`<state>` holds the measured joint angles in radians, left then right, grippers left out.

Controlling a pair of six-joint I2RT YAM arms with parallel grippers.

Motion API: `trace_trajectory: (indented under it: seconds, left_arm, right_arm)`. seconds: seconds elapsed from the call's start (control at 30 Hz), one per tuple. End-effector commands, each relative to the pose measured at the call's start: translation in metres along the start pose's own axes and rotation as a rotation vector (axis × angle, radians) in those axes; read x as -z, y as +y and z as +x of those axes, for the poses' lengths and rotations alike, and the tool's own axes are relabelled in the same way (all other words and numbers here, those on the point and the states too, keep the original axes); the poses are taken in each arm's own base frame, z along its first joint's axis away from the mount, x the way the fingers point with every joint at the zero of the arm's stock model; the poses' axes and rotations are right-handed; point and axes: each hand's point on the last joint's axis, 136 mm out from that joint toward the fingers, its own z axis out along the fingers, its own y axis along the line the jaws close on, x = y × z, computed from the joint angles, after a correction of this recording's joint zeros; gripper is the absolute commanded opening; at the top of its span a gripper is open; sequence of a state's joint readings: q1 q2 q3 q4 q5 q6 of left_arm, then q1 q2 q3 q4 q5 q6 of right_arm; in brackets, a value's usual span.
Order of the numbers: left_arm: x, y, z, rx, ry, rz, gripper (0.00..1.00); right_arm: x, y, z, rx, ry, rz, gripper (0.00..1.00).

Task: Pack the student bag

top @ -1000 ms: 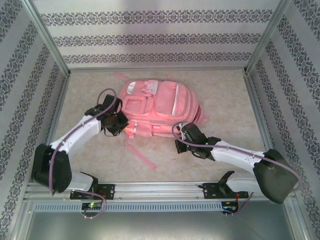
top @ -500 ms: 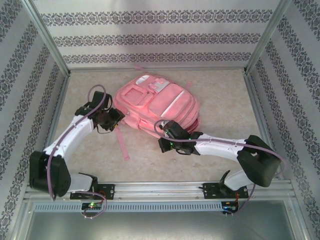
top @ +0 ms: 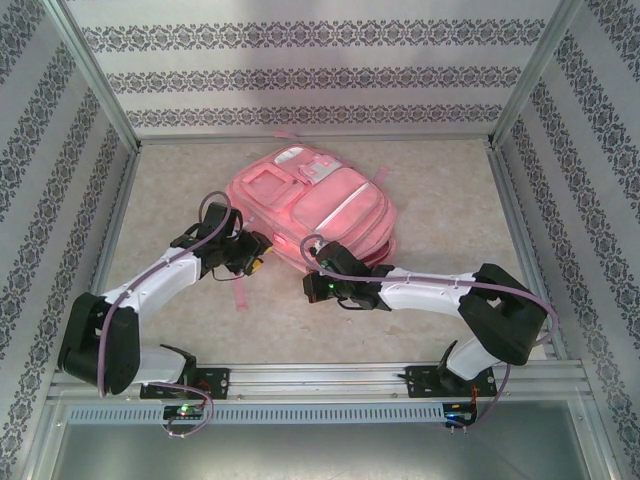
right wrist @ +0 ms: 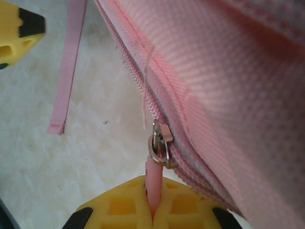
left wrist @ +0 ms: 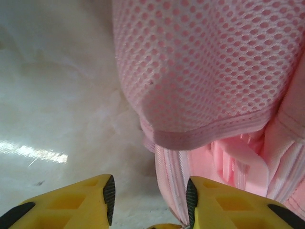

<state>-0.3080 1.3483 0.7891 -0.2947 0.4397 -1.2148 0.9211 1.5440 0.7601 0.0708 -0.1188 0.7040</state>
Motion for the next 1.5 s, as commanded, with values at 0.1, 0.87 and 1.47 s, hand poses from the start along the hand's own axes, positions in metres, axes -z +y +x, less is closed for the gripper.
trace_trajectory:
  seconds: [0.1, 0.87, 1.47]
  left_arm:
    - [-0.021, -0.020, -0.004, -0.032, 0.018, 0.075, 0.43]
    - [-0.035, -0.010, -0.045, -0.090, -0.092, -0.086, 0.00]
    - [-0.017, 0.007, -0.060, -0.075, -0.119, -0.111, 0.00]
  right_arm:
    - [0.003, 0.032, -0.021, -0.030, -0.062, -0.127, 0.00]
    - [0.011, -0.024, 0.008, -0.061, -0.025, 0.069, 0.00]
    - [0.053, -0.085, 0.039, -0.058, 0.055, 0.188, 0.00]
